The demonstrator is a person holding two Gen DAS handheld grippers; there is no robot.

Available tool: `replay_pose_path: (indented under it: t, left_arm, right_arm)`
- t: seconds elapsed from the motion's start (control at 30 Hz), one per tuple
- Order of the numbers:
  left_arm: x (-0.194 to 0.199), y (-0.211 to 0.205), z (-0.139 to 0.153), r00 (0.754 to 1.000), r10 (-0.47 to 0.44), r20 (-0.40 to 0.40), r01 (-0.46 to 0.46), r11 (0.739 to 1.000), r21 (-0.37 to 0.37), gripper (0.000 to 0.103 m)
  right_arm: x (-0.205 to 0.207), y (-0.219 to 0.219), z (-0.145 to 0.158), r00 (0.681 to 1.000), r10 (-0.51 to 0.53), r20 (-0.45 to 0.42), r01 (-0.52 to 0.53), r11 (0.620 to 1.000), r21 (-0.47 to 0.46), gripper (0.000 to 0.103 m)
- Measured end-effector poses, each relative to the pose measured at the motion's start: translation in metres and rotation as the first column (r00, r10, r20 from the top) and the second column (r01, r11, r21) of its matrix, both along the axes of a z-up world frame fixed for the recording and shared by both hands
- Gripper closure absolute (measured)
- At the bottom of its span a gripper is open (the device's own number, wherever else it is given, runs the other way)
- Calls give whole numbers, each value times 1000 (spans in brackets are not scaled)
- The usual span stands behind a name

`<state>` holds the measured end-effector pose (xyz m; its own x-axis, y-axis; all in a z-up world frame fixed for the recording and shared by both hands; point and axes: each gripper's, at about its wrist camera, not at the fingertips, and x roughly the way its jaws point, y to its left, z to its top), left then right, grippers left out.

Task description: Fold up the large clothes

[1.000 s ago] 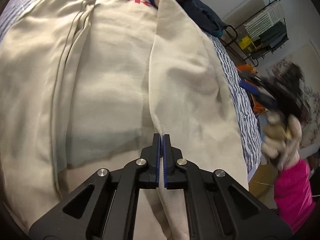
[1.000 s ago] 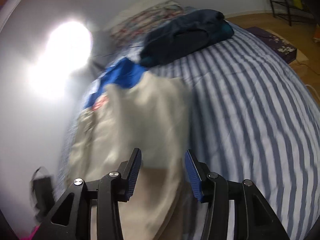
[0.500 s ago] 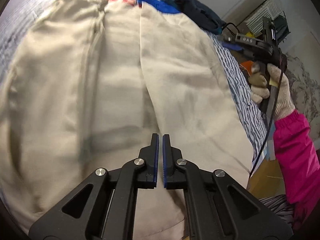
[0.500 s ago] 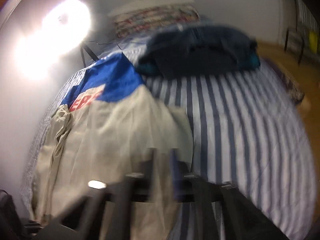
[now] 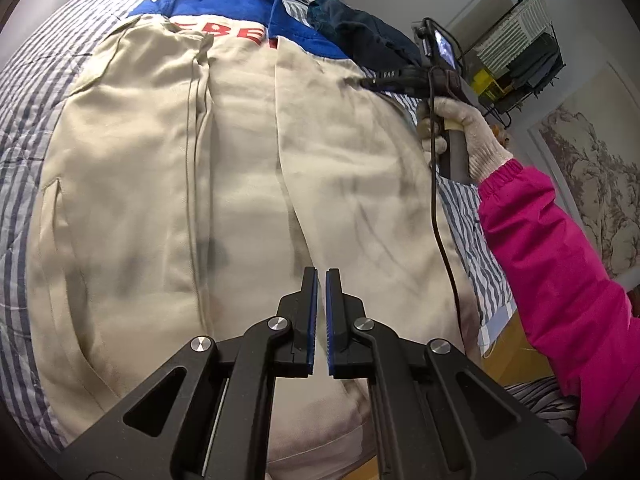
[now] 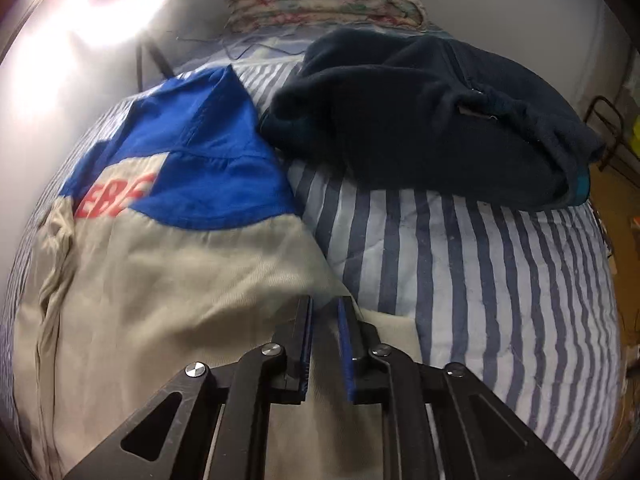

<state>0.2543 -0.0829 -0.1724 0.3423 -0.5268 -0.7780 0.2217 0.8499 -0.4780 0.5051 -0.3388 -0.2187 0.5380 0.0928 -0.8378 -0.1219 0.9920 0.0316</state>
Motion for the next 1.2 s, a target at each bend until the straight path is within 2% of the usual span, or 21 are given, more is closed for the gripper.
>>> replay_pose_path:
  t: [0.07,0.1,0.13,0.2,0.33,0.5,0.57,0.73,0.83,0.93,0.97,1.0,1.03,1.1,1.13,1.2]
  left_arm:
    - [-3,1,2,1000,0,-5,0,1000,-26,81]
    - [-5,1,3,1000,2,1,-2,1000,-28,71]
    - [-8,0,5,1000,2,10,-2,1000,-25,69]
    - [-14,0,5,1000,-8,12,8,1000,-24,69]
    - [-24,-4,-4,1000,-19,-21,19,1000,-20,69]
    - [-40,-4,-18,996,-23,-91,16,997,-79,69]
    - [-50,-7,-22,994,-32,-108,21,995,-97,69]
    - [-63,-18,-30,993,-51,-106,43,996,-79,69]
    - [-64,-20,-46,986,-46,-160,29,994,-104,69]
    - [-66,-21,-53,985,-35,-170,14,992,-123,70]
    - [-66,-22,-53,986,-35,-165,14,992,-128,73]
    - [-66,-25,-54,985,-46,-169,23,991,-134,85]
    - [-66,-29,-55,984,-56,-170,33,990,-137,93]
    - [-66,-34,-52,988,-58,-142,42,993,-110,96]
    - [-66,-37,-50,993,-49,-106,43,997,-62,97]
    - [-66,-39,-49,996,-43,-81,41,999,-25,97]
  right_arm:
    - [-8,-6,10,999,-20,27,19,999,35,77]
    - [-17,-10,18,999,-17,41,15,998,61,77]
    - [-25,-12,24,999,-14,47,11,998,68,76]
    - [-48,-20,42,998,-11,59,5,995,97,74]
    - [-117,-38,87,994,29,102,-51,976,213,70]
    - [-226,-51,120,987,84,140,-125,940,319,66]
    - [-266,-53,115,987,90,130,-131,924,359,55]
    - [-347,-50,63,992,115,44,-122,890,439,55]
    - [-376,-40,26,988,151,-9,-129,872,472,55]
    - [-379,-28,-4,985,166,-50,-125,878,462,55]
    - [-376,-23,-11,983,175,-52,-132,880,456,53]
    - [-372,-20,-16,982,180,-53,-138,882,451,53]
    - [-369,-18,-20,983,178,-55,-135,883,450,53]
    - [-359,-13,-28,981,180,-66,-126,866,484,57]
    - [-355,-9,-30,978,192,-82,-125,852,509,69]
    - [-352,-2,-22,974,218,-66,-142,808,571,71]
